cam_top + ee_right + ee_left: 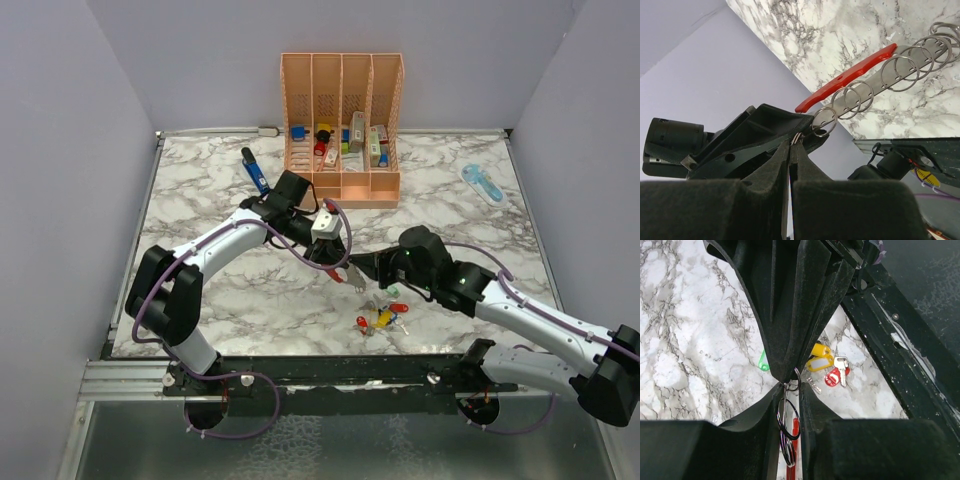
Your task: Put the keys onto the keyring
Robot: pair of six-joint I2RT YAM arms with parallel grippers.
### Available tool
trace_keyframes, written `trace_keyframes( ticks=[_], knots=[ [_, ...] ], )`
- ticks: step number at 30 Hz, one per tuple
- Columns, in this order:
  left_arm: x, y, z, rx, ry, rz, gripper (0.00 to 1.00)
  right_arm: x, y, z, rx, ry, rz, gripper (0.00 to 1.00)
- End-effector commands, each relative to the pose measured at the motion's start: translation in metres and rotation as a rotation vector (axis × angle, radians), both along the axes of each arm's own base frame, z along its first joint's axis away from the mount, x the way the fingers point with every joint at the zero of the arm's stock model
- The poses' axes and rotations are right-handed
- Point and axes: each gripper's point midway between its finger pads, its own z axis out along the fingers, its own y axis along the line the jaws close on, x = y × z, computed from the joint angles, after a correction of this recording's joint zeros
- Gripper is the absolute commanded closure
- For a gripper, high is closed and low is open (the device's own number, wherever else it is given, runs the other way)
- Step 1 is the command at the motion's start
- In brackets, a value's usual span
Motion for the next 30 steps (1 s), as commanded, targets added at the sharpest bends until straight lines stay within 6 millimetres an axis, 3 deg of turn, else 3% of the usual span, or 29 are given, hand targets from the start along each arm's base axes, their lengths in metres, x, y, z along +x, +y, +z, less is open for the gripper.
trace_keyframes(
  ticks=[1, 3, 8, 14, 26, 28, 30],
  knots=[
    [-0.006, -0.006, 0.021, -0.062, 0.025, -0.045, 0.78, 0.002, 0.003, 0.002, 0.047, 0.005, -0.016, 0.99],
    [-0.005, -0.006, 0.020, -0.059, 0.026, -0.039, 0.74, 0.002, 0.003, 0.001, 0.045, 0.005, -0.016, 0.99],
    [-0.003, -0.008, 0.020, -0.052, 0.035, -0.026, 0.73, 0.003, 0.003, 0.003, 0.045, 0.001, -0.014, 0.99],
    [-0.002, -0.008, 0.018, -0.046, 0.040, -0.018, 0.88, 0.002, 0.002, 0.003, 0.048, -0.003, -0.018, 0.99],
    [0.000, -0.008, 0.021, -0.041, 0.046, -0.012, 0.96, 0.001, -0.003, -0.003, 0.049, -0.007, -0.032, 0.99],
    [0.000, -0.007, 0.019, -0.030, 0.041, -0.007, 0.96, 0.002, -0.008, -0.001, 0.037, -0.029, -0.043, 0.91],
    [0.000, -0.006, 0.018, -0.023, 0.037, -0.009, 0.97, 0.004, -0.013, 0.004, 0.014, -0.068, -0.056, 0.76]
  ],
)
